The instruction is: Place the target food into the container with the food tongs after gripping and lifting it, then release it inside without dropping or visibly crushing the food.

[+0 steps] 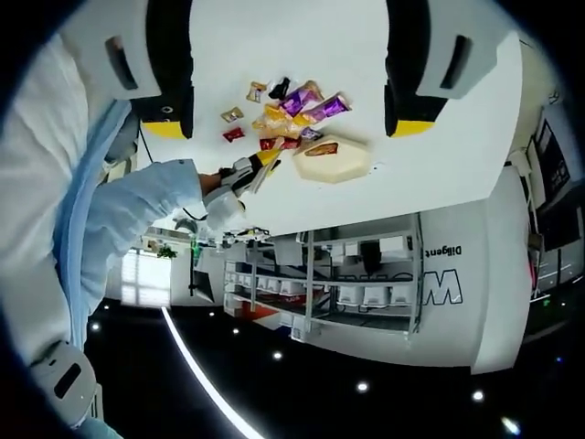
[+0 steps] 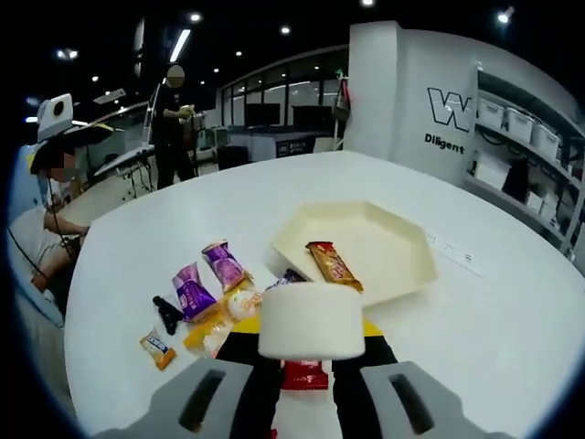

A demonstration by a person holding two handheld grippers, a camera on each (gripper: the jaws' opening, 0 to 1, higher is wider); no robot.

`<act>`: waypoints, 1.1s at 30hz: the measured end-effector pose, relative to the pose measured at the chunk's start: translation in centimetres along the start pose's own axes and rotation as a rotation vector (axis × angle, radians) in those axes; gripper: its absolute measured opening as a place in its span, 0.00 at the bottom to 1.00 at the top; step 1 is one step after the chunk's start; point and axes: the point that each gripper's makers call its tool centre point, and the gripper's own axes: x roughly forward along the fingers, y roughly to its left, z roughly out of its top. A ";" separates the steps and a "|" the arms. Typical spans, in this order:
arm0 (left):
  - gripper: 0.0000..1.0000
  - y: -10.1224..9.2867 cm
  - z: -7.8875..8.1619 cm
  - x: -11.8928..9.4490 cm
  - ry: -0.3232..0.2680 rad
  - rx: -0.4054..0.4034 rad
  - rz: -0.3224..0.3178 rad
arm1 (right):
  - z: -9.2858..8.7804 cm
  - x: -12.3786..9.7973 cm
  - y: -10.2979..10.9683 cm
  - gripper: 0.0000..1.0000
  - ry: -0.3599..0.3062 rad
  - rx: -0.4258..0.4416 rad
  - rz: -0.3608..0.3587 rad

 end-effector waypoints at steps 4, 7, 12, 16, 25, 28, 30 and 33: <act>0.84 -0.1 0.2 0.4 -0.005 0.000 -0.007 | 0.4 -0.8 -0.3 0.14 -0.016 -0.001 -0.009; 0.84 -0.2 0.4 0.8 -0.008 0.004 -0.014 | 0.5 -1.2 -0.1 0.14 -0.023 0.002 -0.002; 0.84 -0.4 0.7 1.1 -0.011 0.007 -0.023 | 0.8 -1.8 0.0 0.14 -0.035 -0.001 0.002; 0.84 -0.4 0.7 1.3 -0.010 0.008 -0.026 | 1.6 -2.3 0.2 0.14 -0.061 -0.004 0.010; 0.85 0.2 0.1 0.9 0.005 0.000 0.005 | 4.3 -2.4 -0.2 0.14 -0.110 -0.026 0.006; 0.86 0.8 -0.3 0.4 0.014 0.001 0.031 | 5.2 -2.2 -0.7 0.14 -0.123 -0.035 0.003; 0.86 1.1 -0.4 0.1 0.015 -0.006 0.039 | 5.9 -2.0 -0.9 0.14 -0.131 -0.038 0.001; 0.87 1.7 -0.8 -0.3 0.024 -0.017 0.068 | 6.8 -1.7 -1.4 0.14 -0.141 -0.048 0.002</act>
